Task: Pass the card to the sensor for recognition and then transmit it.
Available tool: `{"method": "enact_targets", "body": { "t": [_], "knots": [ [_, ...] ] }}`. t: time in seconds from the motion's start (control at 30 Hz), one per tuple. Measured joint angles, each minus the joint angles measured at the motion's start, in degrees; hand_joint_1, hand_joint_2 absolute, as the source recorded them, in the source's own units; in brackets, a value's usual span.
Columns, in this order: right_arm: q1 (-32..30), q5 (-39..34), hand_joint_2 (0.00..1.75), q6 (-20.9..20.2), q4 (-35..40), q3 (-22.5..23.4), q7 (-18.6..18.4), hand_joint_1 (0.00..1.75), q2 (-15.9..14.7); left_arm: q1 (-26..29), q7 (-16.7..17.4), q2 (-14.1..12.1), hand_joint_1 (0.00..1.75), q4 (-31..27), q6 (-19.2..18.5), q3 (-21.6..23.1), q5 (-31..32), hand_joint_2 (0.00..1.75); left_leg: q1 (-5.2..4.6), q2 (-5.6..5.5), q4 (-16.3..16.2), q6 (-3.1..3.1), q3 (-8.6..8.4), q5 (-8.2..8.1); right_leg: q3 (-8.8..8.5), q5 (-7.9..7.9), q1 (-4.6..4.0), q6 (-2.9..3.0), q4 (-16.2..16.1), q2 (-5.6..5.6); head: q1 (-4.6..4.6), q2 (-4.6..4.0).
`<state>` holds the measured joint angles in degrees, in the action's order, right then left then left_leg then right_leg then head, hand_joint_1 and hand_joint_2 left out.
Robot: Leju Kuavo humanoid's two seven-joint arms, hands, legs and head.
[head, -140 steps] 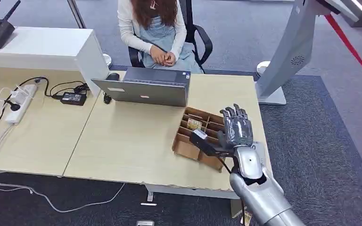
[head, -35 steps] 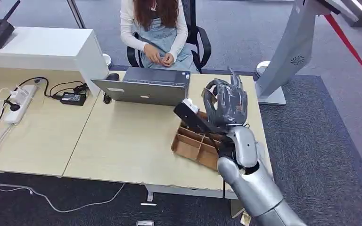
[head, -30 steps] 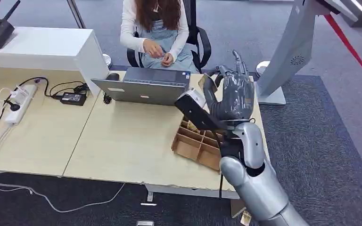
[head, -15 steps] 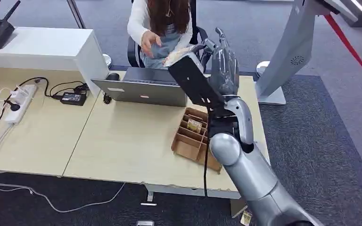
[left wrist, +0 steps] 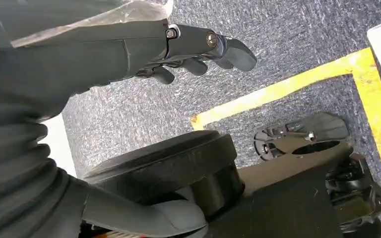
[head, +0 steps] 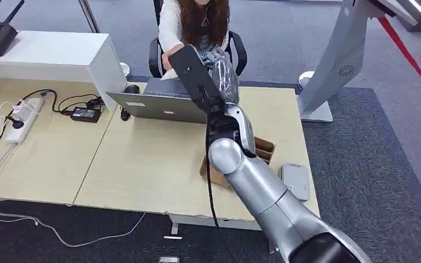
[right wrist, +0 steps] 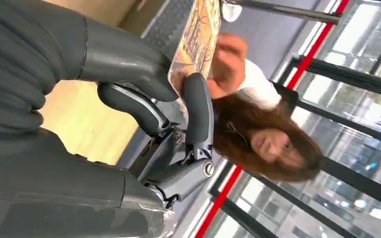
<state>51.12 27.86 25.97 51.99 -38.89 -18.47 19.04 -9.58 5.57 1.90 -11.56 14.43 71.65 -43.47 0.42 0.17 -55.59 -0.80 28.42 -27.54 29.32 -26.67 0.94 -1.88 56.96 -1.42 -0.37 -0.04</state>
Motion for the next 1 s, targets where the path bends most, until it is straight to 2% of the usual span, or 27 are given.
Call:
{"method": "enact_targets", "body": {
  "t": [0.3,0.63,0.77,0.93,0.97,1.0],
  "knots": [
    [1.13,-9.08,1.75,1.96,-8.69,-4.26,-1.37,1.75,1.05,0.01,-0.26,0.0,0.0,0.0,0.0,0.26,-0.35,1.75,0.0,0.01,0.0,0.0,-0.01,0.0,0.01,0.0,0.0,0.0,0.0,0.0,0.0,0.0],
    [1.8,-17.63,1.75,6.25,-13.9,-10.12,-1.22,1.75,1.33,0.0,-0.15,-0.04,0.0,0.02,-0.28,0.26,-1.4,1.75,0.0,0.02,0.0,0.0,-0.01,0.0,0.01,0.0,0.0,0.0,0.0,0.0,0.0,0.0],
    [3.31,-17.99,1.75,6.71,-15.29,-11.54,-0.94,1.75,1.35,0.03,-0.15,-0.04,0.0,0.07,-0.37,0.28,-1.77,1.75,0.0,0.01,-0.01,0.0,-0.01,0.0,0.02,0.0,0.0,0.0,0.0,0.0,0.0,0.0],
    [3.77,-15.77,1.75,9.49,-16.19,-12.48,2.67,1.73,1.35,0.06,-0.15,-0.02,0.0,0.07,-0.44,0.26,-2.4,1.75,0.0,0.01,-0.01,0.0,-0.02,0.0,0.02,0.0,0.0,0.0,0.0,0.0,0.0,0.0],
    [3.77,-15.17,1.75,9.83,-16.19,-12.52,3.17,0.72,1.35,0.06,-0.15,-0.02,0.0,0.07,-0.46,0.26,-2.45,1.75,0.0,0.02,-0.01,-0.01,-0.02,0.0,0.02,0.0,0.0,0.0,0.0,0.0,0.0,0.0],
    [3.77,-14.75,1.75,10.05,-16.19,-12.54,3.5,0.02,1.35,0.05,-0.15,-0.02,0.0,0.07,-0.48,0.26,-2.64,1.75,0.0,0.03,-0.01,-0.01,-0.03,0.0,0.02,0.0,0.0,0.0,0.0,0.01,0.0,0.0]
  ]
}}
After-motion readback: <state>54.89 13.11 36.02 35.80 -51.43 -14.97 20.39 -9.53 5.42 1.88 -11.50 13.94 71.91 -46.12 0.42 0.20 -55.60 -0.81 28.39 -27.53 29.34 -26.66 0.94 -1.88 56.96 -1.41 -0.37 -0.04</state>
